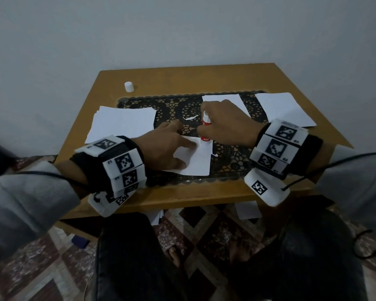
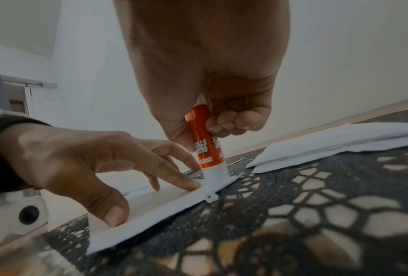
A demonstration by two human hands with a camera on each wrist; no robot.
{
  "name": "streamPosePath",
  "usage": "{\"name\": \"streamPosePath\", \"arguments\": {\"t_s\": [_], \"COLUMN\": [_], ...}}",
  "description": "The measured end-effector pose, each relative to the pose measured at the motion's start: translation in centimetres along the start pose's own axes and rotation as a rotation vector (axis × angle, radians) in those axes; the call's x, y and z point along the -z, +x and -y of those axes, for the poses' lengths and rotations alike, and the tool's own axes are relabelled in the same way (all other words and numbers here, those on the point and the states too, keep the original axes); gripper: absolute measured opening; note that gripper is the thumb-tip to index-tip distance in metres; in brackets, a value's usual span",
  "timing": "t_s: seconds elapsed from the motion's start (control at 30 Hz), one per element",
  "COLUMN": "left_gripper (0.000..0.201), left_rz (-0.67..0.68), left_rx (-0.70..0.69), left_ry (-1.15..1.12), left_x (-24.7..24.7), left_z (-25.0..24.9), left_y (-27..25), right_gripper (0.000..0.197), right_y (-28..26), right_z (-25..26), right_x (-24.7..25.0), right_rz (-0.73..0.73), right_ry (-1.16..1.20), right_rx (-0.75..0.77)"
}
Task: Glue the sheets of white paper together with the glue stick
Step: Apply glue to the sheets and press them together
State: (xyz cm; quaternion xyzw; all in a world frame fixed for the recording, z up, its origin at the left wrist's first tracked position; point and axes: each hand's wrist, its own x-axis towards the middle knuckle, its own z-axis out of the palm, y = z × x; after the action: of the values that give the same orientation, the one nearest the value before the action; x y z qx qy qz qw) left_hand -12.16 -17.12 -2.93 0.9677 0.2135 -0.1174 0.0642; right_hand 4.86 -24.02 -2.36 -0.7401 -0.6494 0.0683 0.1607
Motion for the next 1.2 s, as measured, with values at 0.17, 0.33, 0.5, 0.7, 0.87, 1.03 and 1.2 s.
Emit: {"name": "streamPosePath", "arguments": {"t_s": [0.17,0.33,0.5,0.7,0.87,1.03,1.2], "left_gripper": [0.06,0.052,0.049,0.07,0.07,0.072,0.074], "left_rz": [0.023,0.024,0.006,0.039,0.063,0.058,-0.036], "left_rx": [0.004,-0.03,-0.03,0.052,0.123,0.17,0.13], "left_ry": [-0.003,-0.03,-0.068,-0.026,0.0,0.003,0.069], "left_x": [0.0,0.4,0.9,1.6,1.6,0.8,0.6], "left_z": [0.2,0.2,0.2,0.7,1.3,1.3,0.7], "left_y": [0.0,0.0,0.6,1.8,2.1,1.9,1.0], "right_gripper": [0.025,0.025,0.025,0.024,0.025,0.011,0.023], "right_y": [-1.7,-4.1,-5.8,-4.9,-2.6,2.4,6.8], "right_z": [0.8,2.4,2.9,1.0,-3.2,-7.9,-10.3], "right_x": [0.1,0.1,0.0,3.3,7.3,7.0,5.5], "right_rz": [0.036,0.094,0.118,0.174,0.052,-0.143,-0.273], "right_ry": [0.026,0.01,0.044,0.314,0.45,0.316,0.169], "right_rx": [0.035,0.12,0.196,0.038,-0.056,-0.191,-0.297]}}
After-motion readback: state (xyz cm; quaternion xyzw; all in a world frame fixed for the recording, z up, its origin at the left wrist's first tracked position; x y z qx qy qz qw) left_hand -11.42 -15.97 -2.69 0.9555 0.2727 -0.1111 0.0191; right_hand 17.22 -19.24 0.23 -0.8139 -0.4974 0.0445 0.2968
